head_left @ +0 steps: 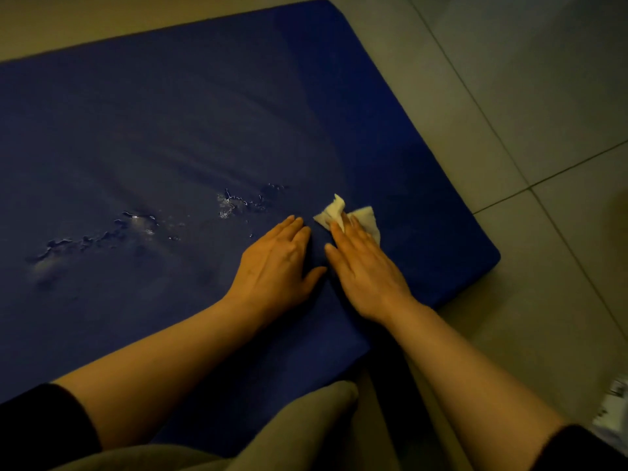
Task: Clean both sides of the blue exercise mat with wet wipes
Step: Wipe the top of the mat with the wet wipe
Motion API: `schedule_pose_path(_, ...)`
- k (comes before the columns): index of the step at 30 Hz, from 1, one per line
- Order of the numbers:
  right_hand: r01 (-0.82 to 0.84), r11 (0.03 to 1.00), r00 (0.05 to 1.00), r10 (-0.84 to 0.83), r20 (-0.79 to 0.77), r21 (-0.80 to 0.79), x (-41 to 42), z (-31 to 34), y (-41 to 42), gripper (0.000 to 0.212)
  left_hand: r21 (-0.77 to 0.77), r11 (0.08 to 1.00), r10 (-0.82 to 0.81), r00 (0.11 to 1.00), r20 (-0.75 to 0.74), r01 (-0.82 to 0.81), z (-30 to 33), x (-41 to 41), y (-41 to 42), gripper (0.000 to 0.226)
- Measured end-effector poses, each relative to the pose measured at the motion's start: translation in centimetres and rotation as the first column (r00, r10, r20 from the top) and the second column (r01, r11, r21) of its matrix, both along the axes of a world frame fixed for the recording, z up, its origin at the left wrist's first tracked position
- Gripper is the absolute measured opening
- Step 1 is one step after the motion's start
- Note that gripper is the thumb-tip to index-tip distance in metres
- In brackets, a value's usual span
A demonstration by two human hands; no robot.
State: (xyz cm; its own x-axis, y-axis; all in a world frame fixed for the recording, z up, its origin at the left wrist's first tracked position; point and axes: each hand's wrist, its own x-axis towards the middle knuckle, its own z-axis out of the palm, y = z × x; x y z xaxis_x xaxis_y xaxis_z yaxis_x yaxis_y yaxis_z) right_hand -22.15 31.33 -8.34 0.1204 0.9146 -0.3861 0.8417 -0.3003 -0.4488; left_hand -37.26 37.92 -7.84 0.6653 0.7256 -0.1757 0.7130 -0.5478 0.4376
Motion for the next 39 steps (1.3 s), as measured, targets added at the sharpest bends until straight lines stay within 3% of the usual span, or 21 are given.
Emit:
schedule_pose_path(3, 0.006, 0.997, 1.000, -0.005, -0.005, 0.073, -0.9, 0.7, -3.9, 0.070, -0.014, 1.000, -0.025, 0.999, -0.030, 0.024, 0.0, 0.2, 0.3, 0.075)
schedule_pose_path(6, 0.006, 1.000, 1.000, -0.006, -0.028, 0.003, -1.6, 1.1, -4.6, 0.069, -0.024, 0.998, -0.054, 0.996, -0.064, 0.052, -0.1, 0.2, 0.6, 0.076)
schedule_pose_path(9, 0.000, 0.998, 0.999, -0.002, -0.033, -0.057, -1.8, 1.1, -0.9, 0.055, -0.023, 0.998, -0.053, 0.998, -0.032, 0.052, -0.1, 0.2, 0.5, 0.069)
schedule_pose_path(13, 0.012, 0.995, 0.997, -0.019, -0.076, -0.100, -0.9, 0.3, 6.0, 0.054, -0.023, 0.998, -0.057, 0.998, -0.024, 0.056, 0.0, 0.1, 0.6, 0.072)
schedule_pose_path(18, 0.024, 1.000, 0.999, -0.025, -0.044, -0.013, 0.5, 0.1, 3.5, 0.055, 0.017, 0.995, -0.093, 0.992, -0.087, 0.095, -0.2, 0.2, 0.7, 0.058)
schedule_pose_path(21, -0.058, 0.995, 0.998, 0.059, -0.004, 0.081, 0.1, -0.4, 0.5, 0.057, -0.028, 0.992, -0.124, 0.979, -0.160, 0.122, 0.1, 0.6, 1.2, 0.056)
schedule_pose_path(24, -0.103, 0.993, 0.995, 0.103, 0.013, 0.060, 0.7, -1.7, 3.0, 0.057, -0.067, 0.985, -0.172, 0.952, -0.254, 0.160, 0.6, 1.2, 1.8, 0.055)
schedule_pose_path(28, -0.015, 1.000, 0.999, 0.015, 0.028, -0.005, 1.2, -1.4, 6.0, 0.060, -0.175, 0.960, -0.263, 0.916, -0.303, 0.218, 2.6, 0.9, 2.8, 0.058)
schedule_pose_path(32, 0.091, 0.993, 0.995, -0.094, 0.032, 0.069, -0.7, -0.6, 3.4, 0.062, -0.198, 0.943, -0.328, 0.855, -0.401, 0.268, 4.7, -1.3, 1.9, 0.067)
schedule_pose_path(39, -0.050, 0.988, 0.998, 0.054, -0.025, 0.143, -2.4, 1.2, -1.0, 0.058, -0.280, 0.903, -0.427, 0.763, -0.485, 0.327, 7.1, -4.2, -0.7, 0.057)
